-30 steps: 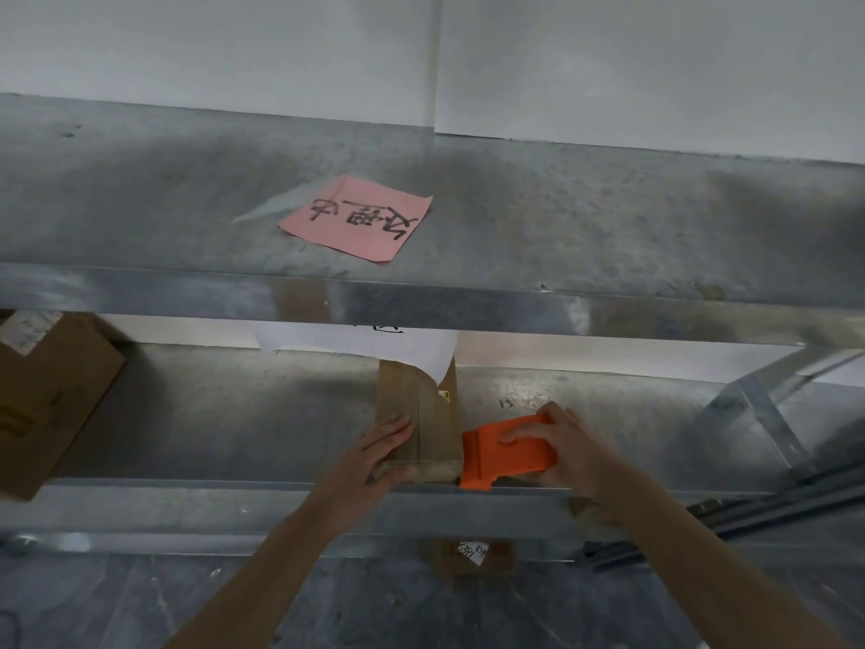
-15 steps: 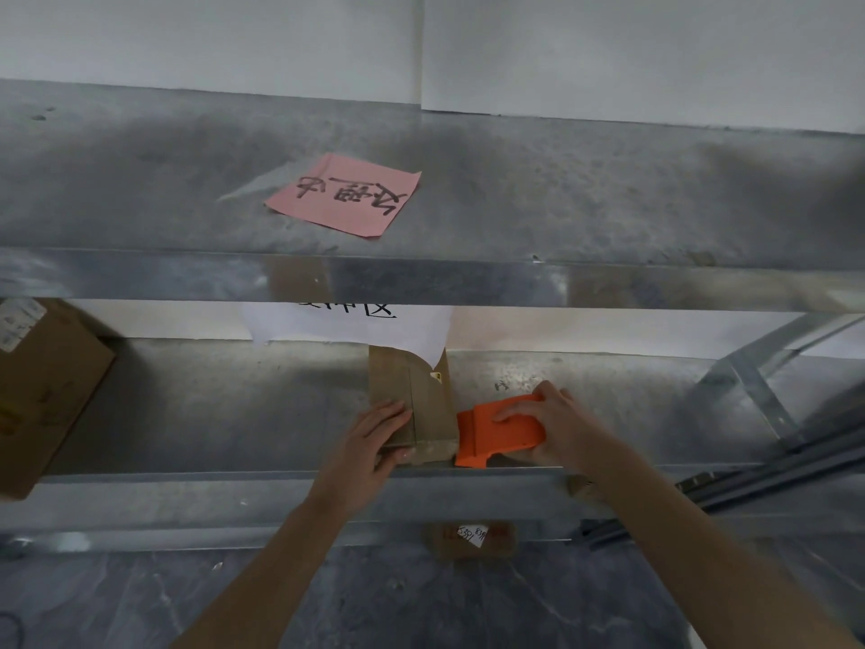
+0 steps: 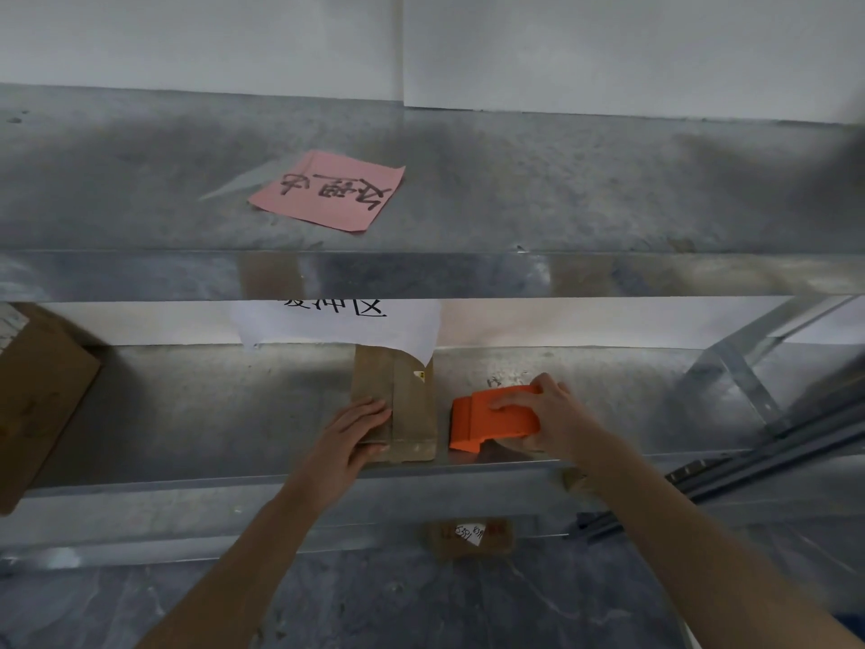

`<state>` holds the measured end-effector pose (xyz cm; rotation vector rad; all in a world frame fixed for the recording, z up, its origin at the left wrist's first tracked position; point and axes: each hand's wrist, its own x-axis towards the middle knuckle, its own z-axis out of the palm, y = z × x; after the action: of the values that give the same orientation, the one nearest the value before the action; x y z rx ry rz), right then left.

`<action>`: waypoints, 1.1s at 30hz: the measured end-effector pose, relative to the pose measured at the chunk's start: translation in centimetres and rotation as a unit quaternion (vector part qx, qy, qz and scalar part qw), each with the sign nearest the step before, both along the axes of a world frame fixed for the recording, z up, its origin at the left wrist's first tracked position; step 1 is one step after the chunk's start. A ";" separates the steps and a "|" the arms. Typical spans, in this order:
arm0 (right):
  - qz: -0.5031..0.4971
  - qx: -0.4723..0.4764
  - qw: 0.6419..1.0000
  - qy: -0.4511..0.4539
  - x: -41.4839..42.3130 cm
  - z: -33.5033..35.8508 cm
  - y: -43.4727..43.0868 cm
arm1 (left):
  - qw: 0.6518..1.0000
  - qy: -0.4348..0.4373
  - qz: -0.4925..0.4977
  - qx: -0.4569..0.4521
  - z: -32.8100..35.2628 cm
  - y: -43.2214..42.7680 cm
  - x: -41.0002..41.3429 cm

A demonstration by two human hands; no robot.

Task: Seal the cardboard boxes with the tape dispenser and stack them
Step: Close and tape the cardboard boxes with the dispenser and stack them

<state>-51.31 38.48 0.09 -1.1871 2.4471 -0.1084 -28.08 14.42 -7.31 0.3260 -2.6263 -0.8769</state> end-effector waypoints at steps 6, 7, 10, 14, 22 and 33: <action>0.010 0.010 0.999 0.047 1.4 0.2 1.3 | 1.000 -0.015 -0.015 -0.007 0.8 -0.5 0.1; 0.005 -0.029 0.997 0.077 2.5 0.5 1.1 | 1.000 -0.017 -0.018 -0.010 0.9 -0.6 0.1; -0.003 -0.227 0.969 0.099 6.6 0.1 -0.5 | 0.999 -0.016 -0.026 -0.015 0.9 -1.1 0.2; -0.083 -0.303 0.949 -0.023 10.3 -1.1 -3.9 | 0.999 -0.006 -0.045 0.006 0.8 -1.5 0.3; -0.165 -0.295 0.937 -0.093 11.2 -3.4 -6.6 | 0.998 0.012 -0.001 0.061 1.1 -0.5 0.2; -0.130 -0.212 0.967 -0.051 11.9 -3.9 -7.0 | 0.995 0.014 -0.044 0.085 2.1 -1.2 0.7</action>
<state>-39.39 31.50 -3.78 -0.9766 2.5475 -0.7826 -27.37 13.23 -5.18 0.2411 -2.5636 -1.1289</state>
